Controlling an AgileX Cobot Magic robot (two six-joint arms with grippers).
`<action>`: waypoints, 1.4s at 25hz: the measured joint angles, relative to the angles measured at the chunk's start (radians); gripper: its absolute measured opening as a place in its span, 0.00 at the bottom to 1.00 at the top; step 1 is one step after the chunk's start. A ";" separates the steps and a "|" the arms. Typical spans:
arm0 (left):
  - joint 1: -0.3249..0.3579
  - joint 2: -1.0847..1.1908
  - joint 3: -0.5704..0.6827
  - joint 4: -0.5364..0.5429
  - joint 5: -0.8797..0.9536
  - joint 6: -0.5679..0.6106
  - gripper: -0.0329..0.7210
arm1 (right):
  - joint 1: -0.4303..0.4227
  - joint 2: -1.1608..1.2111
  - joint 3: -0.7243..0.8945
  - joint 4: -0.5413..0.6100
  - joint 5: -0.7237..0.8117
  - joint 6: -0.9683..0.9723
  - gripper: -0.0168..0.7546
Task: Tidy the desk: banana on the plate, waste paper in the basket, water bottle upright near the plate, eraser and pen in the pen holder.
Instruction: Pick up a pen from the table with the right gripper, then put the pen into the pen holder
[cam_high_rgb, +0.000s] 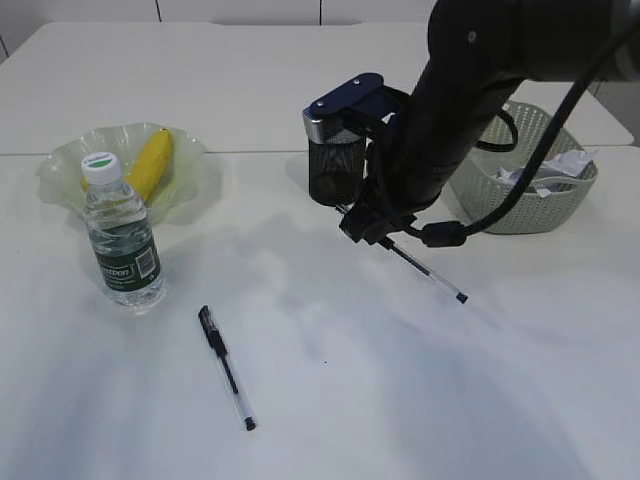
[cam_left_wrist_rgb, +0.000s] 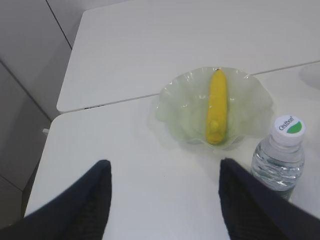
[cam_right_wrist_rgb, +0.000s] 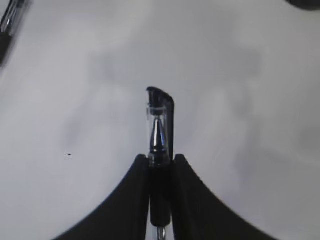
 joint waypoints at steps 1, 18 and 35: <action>0.000 0.000 0.000 0.000 0.000 0.000 0.68 | 0.000 -0.008 0.000 0.002 -0.008 0.002 0.14; 0.000 0.000 0.000 0.000 0.002 0.000 0.68 | 0.000 -0.053 -0.001 0.028 -0.224 0.023 0.14; 0.000 0.000 0.000 0.000 0.002 0.000 0.67 | 0.000 -0.053 -0.001 0.030 -0.525 0.046 0.14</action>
